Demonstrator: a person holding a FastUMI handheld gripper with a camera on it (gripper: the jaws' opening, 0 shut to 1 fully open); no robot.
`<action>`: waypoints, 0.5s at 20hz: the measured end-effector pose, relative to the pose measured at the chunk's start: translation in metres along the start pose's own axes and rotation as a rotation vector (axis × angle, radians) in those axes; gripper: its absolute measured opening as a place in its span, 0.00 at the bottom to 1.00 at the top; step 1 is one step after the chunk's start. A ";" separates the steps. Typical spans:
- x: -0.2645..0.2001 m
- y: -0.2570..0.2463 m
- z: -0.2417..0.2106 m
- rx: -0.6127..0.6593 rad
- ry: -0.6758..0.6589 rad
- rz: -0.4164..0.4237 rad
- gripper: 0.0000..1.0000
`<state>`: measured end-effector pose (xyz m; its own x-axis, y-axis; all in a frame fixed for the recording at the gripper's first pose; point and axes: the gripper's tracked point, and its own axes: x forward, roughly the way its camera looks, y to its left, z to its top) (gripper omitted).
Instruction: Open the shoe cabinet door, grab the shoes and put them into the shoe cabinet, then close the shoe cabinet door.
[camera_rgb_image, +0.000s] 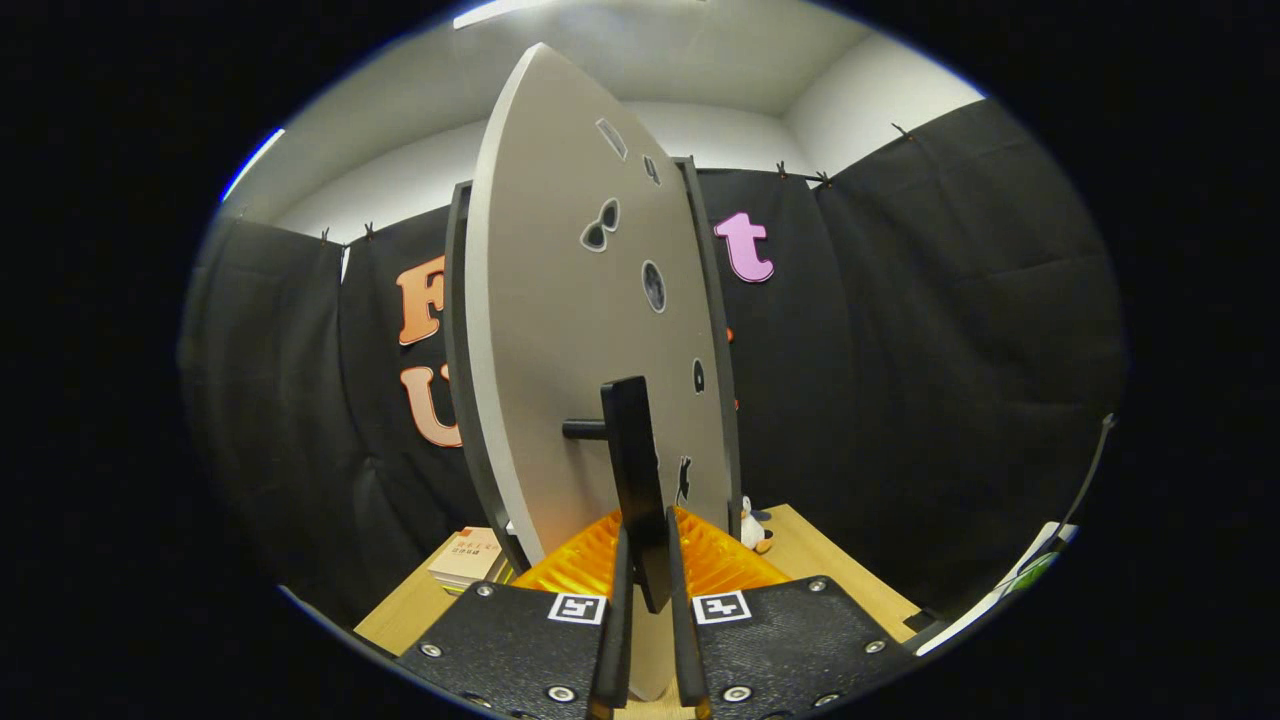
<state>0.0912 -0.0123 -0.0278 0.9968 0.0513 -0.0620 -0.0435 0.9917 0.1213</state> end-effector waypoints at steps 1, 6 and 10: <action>-0.001 -0.008 0.001 0.010 -0.001 0.008 0.18; -0.015 -0.062 0.006 0.015 -0.024 -0.012 0.18; -0.013 -0.114 0.013 0.004 -0.044 -0.033 0.14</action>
<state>0.0839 -0.1274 -0.0276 0.9997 0.0130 -0.0229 -0.0100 0.9922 0.1243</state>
